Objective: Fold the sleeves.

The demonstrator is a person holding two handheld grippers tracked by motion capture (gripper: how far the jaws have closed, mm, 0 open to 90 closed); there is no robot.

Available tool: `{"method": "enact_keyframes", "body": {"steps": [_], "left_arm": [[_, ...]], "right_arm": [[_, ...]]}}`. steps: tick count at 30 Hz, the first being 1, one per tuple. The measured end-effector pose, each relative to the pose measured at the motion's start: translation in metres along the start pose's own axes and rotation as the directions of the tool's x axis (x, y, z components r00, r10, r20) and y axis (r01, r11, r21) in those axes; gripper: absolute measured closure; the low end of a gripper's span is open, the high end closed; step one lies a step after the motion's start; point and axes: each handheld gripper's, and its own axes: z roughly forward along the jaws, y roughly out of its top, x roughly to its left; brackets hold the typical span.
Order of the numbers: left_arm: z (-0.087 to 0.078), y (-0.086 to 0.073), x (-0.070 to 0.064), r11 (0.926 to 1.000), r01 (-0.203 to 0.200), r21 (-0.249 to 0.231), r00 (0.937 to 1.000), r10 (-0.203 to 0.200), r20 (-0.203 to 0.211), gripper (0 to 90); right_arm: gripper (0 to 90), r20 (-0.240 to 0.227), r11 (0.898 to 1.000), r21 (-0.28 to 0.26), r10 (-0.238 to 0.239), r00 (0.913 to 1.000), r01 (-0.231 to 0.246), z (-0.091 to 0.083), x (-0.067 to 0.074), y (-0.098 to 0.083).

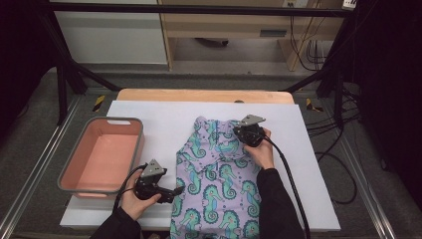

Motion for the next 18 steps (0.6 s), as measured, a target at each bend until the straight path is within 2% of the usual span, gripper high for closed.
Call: {"method": "enact_keyframes", "body": {"steps": [2,4,6,7,9,13,15,18], "left_arm": [[0.000,0.000,0.000,1.0000,0.001,0.000,1.0000,-0.001,0.002,4.5],[0.000,0.000,0.000,1.0000,0.003,0.002,1.0000,-0.003,0.008,4.4],[0.000,0.000,-0.001,0.9999,0.004,0.010,0.9999,-0.004,0.012,4.0],[0.000,0.001,-0.001,0.9999,-0.001,0.013,0.9999,0.001,0.013,3.7],[0.000,0.001,-0.003,0.9999,0.001,0.016,0.9997,-0.001,0.023,2.6],[0.000,0.003,-0.005,0.9997,0.005,0.023,0.9994,-0.006,0.034,2.4],[-0.001,0.005,-0.006,0.9997,-0.003,0.023,0.9993,0.002,0.036,2.4],[-0.001,0.005,-0.008,0.9997,-0.004,0.025,0.9988,0.003,0.048,2.2]], "right_arm": [[75.7,0.014,0.999,0.040,0.013,0.9998,-0.013,0.006,-0.001,-0.005],[66.5,0.022,0.998,0.034,0.051,0.9985,-0.052,0.003,-0.003,-0.007],[55.0,0.025,0.996,0.015,0.092,0.9954,-0.093,-0.006,-0.004,-0.005],[53.3,0.023,0.995,0.007,0.095,0.9952,-0.095,-0.012,-0.005,-0.003],[43.3,0.014,0.992,-0.017,0.124,0.9922,-0.123,-0.026,-0.005,0.000],[33.8,-0.010,0.989,-0.015,0.146,0.9892,-0.146,-0.049,-0.001,0.003],[30.7,-0.034,0.984,-0.042,0.174,0.9841,-0.176,-0.062,0.003,-0.001],[25.4,-0.060,0.977,-0.048,0.203,0.9773,-0.206,-0.075,0.008,-0.007]]}}
